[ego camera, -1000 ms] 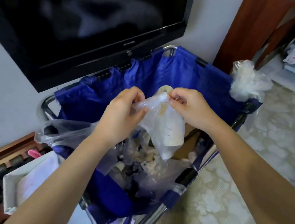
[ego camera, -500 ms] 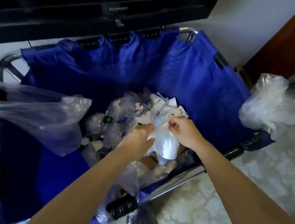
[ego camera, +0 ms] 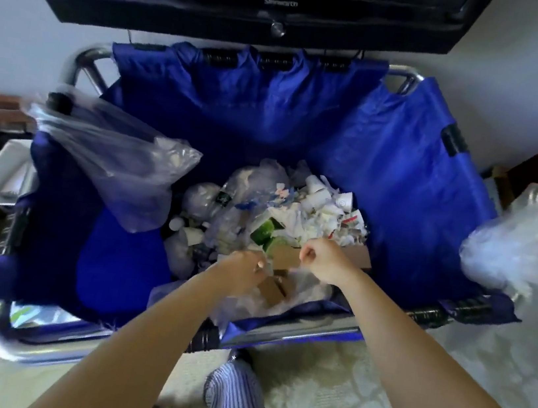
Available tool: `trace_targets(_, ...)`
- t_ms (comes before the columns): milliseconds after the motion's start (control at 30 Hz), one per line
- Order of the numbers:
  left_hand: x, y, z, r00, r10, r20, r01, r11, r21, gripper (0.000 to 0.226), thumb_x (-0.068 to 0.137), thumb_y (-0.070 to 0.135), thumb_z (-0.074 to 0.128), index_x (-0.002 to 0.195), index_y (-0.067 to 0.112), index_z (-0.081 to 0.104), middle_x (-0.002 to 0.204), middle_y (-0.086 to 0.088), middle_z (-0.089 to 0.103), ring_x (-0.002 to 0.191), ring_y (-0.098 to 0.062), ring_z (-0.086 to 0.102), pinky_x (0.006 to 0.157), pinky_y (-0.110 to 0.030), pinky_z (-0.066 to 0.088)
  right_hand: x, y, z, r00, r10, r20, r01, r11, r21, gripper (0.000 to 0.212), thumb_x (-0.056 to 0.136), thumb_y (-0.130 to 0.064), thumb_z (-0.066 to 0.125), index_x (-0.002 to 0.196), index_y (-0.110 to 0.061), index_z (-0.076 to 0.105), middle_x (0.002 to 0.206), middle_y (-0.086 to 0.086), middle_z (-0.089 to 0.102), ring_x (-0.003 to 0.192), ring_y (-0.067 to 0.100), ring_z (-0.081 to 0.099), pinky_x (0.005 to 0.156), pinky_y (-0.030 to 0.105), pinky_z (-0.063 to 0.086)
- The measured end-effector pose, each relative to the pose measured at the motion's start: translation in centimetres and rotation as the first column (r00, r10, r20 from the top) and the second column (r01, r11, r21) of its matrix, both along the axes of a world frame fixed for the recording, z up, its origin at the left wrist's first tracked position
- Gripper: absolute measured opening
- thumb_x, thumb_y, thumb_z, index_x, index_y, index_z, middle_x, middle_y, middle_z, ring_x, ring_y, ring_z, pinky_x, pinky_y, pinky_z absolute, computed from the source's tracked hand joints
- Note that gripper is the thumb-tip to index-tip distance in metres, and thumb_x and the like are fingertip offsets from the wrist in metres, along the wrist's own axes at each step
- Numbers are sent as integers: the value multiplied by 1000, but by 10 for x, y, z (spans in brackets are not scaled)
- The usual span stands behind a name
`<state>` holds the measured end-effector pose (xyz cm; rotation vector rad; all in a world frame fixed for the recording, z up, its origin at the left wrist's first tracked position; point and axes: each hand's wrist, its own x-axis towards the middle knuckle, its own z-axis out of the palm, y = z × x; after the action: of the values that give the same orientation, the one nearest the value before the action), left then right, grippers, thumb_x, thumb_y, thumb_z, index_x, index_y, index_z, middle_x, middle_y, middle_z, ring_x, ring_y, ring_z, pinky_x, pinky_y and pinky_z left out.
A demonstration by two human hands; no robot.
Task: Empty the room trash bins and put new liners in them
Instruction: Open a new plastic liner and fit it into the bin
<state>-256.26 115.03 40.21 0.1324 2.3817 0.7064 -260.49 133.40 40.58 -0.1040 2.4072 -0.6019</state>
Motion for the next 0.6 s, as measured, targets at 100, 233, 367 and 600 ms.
trace_targets(100,15,-28,10,995,85,-48,-86,996,-21,30,98,25,43,119,10,58,118,-10,62,110,-26,56,91,-29,43,2,-33,10,994,98,-44,-98,995,7,18,93,-12,48,90,-15,65,100,5,65,93,22,60,82,33,48)
trace_targets(233,44,-73,28,975,170,-141,-174,985,-19,27,97,25,44,113,9,60,110,-11,64,103,-27,59,88,-32,47,12,-90,29,964,242,-114,-246,969,-24,19,94,-16,48,96,-12,66,96,6,67,89,24,62,81,37,50)
trace_targets(367,88,-126,50,917,294,-271,-296,955,34,23,96,23,48,107,7,60,104,-12,65,98,-32,59,83,-36,48,39,-155,53,916,358,-184,-374,926,-59,16,94,-18,48,92,-18,64,93,3,67,86,24,61,78,37,48)
trace_targets(600,210,-223,84,813,471,-342,-480,875,65,21,96,24,46,105,11,60,98,-11,66,90,-30,59,81,-37,47,143,-276,87,804,476,-356,-558,811,-176,11,90,-14,55,86,-15,65,75,-6,60,70,15,53,71,30,44)
